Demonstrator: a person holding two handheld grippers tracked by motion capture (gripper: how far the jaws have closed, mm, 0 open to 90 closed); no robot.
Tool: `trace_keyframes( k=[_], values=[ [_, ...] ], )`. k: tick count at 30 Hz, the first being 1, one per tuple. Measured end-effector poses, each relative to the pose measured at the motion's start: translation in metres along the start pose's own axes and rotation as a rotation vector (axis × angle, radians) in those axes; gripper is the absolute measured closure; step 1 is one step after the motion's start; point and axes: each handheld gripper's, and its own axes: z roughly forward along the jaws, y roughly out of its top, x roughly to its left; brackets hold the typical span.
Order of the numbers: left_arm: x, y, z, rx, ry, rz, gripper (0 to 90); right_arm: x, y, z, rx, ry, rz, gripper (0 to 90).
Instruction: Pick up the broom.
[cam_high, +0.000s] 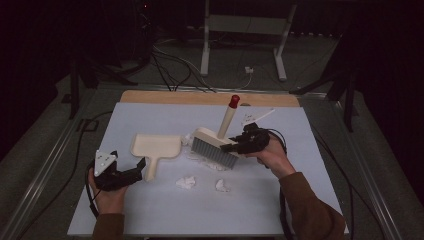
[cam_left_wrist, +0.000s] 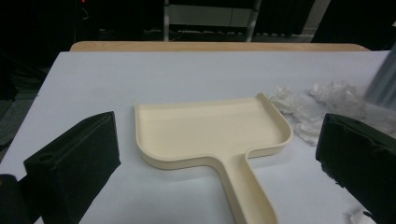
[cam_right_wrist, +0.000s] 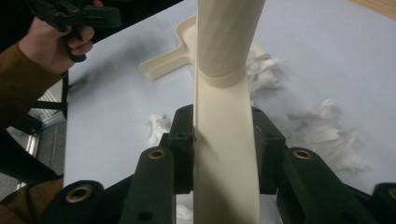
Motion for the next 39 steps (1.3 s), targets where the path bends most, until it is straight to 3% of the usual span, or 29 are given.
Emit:
trace_keyframes(
  k=[6,22,31,39],
  values=[
    [0.0,-0.002,0.001,0.005,0.013,-0.001,0.5,0.01,0.001,0.003,0.007,0.023,-0.007,67.9],
    [0.0,-0.003,0.001,0.005,0.022,-0.006,0.4,0.043,-0.008,0.02,0.054,0.11,-0.09,67.9],
    [0.0,-0.003,0.001,0.01,0.023,-0.003,0.5,0.057,-0.014,0.035,0.104,0.153,-0.139,67.9],
    [0.0,-0.004,0.001,0.011,0.023,-0.004,0.5,0.07,-0.018,0.052,0.13,0.171,-0.149,67.9]
  ],
)
